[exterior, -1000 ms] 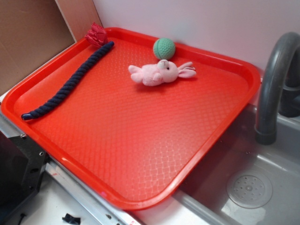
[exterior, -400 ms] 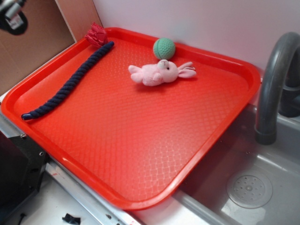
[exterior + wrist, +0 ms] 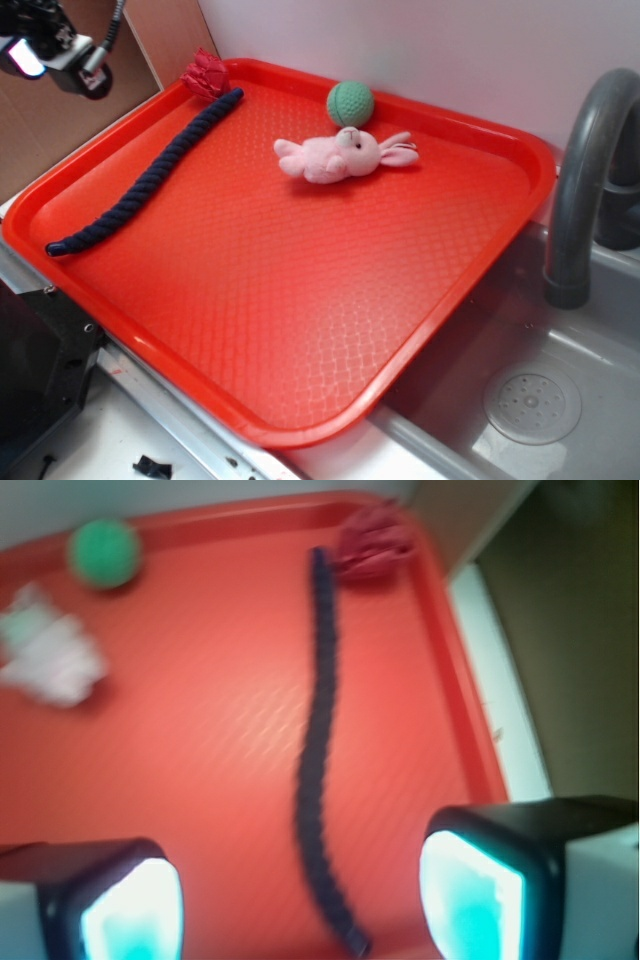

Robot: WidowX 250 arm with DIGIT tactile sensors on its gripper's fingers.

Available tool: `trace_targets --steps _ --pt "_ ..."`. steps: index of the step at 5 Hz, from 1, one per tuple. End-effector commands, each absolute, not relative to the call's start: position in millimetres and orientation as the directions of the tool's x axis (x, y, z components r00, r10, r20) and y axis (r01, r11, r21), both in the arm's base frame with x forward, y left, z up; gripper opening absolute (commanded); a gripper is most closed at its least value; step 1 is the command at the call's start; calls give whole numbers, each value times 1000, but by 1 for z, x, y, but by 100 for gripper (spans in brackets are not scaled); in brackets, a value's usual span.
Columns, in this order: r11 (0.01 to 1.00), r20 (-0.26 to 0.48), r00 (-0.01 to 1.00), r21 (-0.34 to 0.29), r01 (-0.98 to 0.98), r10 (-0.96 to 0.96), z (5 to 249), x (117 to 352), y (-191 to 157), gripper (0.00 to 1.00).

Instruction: Grab the blue rope.

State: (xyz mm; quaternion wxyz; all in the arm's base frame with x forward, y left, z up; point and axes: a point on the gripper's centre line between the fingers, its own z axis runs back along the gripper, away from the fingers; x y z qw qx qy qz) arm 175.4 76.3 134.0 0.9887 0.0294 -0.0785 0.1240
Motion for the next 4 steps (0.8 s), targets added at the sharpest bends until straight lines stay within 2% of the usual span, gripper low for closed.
trace_targets --steps 1,2,3,4 --pt "956 164 942 -35 -292 294 84 201 98 100" --pt "960 121 952 -49 -277 281 64 209 98 100" --pt "966 49 965 4 -258 257 35 215 98 100" --pt "969 14 969 -8 -246 246 15 219 94 100"
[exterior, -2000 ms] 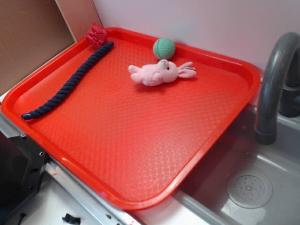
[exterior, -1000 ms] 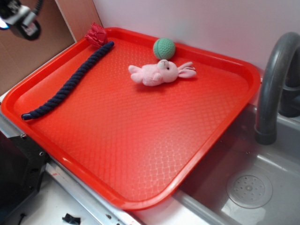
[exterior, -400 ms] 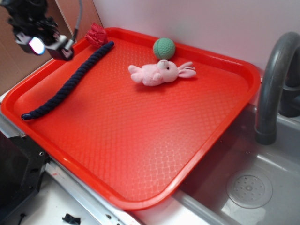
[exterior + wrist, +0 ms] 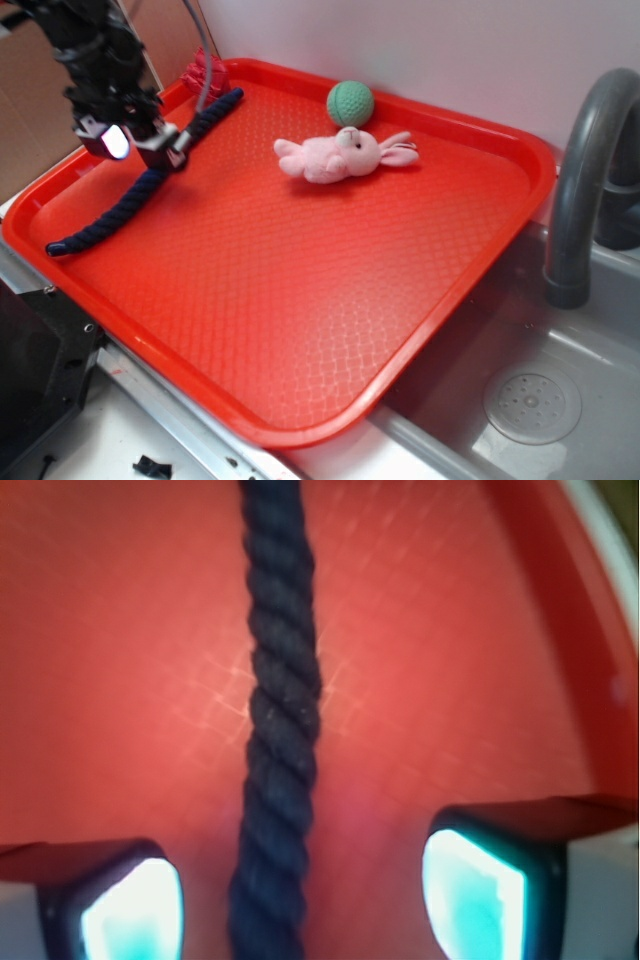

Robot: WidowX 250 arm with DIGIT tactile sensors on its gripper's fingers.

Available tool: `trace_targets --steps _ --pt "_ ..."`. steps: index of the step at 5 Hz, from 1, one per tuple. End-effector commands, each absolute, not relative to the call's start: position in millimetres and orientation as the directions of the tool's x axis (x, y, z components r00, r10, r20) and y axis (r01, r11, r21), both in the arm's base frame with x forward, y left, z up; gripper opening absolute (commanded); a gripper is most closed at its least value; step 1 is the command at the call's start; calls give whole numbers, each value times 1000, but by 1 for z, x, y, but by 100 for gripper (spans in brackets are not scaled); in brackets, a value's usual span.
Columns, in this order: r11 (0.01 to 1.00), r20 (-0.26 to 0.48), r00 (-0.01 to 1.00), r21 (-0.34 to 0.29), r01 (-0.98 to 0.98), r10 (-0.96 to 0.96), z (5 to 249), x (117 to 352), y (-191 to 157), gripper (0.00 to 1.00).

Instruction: Grab the blue rope.

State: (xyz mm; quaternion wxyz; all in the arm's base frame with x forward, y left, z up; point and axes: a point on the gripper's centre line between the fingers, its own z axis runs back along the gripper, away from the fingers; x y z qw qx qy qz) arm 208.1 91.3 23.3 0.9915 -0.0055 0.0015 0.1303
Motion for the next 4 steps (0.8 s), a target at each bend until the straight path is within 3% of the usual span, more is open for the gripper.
trace_targets --steps 1,2,4 --pt "969 -9 969 5 -246 246 8 218 92 100" --pt "972 0 972 -16 -236 236 6 216 90 0" --pt "975 -14 975 -16 -223 222 11 215 91 0"
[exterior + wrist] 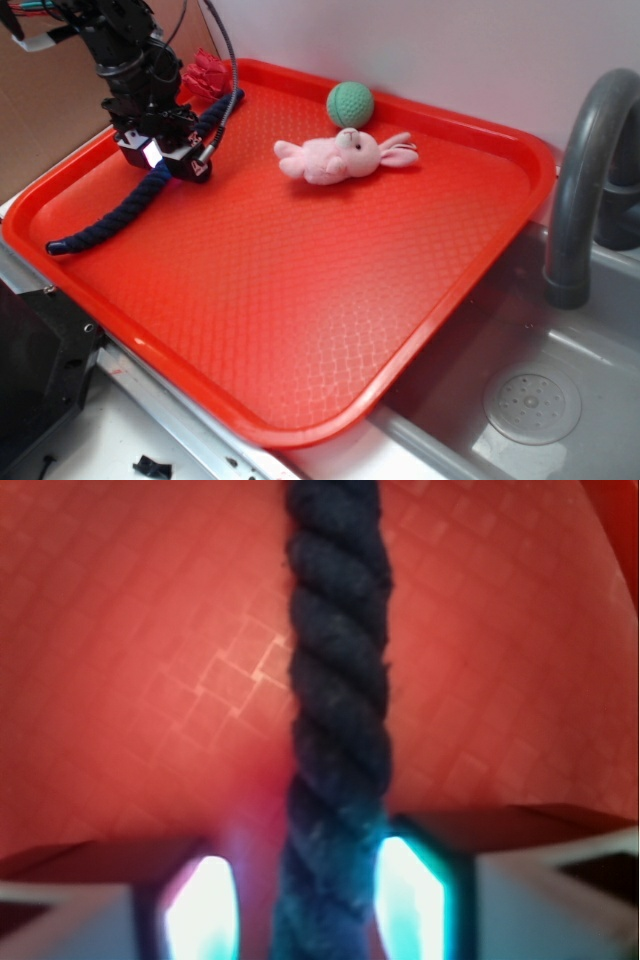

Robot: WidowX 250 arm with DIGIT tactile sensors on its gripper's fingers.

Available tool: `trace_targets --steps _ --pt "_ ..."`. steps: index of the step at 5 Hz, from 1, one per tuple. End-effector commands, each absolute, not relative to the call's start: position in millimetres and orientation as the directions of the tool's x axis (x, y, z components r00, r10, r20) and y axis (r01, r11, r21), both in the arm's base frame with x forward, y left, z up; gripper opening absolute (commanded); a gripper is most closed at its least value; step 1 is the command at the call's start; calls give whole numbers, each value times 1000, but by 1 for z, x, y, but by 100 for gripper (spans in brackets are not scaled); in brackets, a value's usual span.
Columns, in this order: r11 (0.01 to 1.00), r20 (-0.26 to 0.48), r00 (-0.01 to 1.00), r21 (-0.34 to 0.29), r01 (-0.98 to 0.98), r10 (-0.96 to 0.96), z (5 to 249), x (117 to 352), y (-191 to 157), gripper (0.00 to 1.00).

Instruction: Grab the blue rope.

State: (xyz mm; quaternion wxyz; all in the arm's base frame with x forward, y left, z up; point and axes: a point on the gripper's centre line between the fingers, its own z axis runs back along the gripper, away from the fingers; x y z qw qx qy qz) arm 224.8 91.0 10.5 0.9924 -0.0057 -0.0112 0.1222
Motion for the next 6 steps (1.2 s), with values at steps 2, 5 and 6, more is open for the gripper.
trace_targets --steps 2,5,6 --pt "993 29 992 13 -120 120 102 233 43 0" --pt "990 173 984 -144 -11 36 218 195 -38 0" --pt "992 109 994 -124 30 -16 211 199 -45 0"
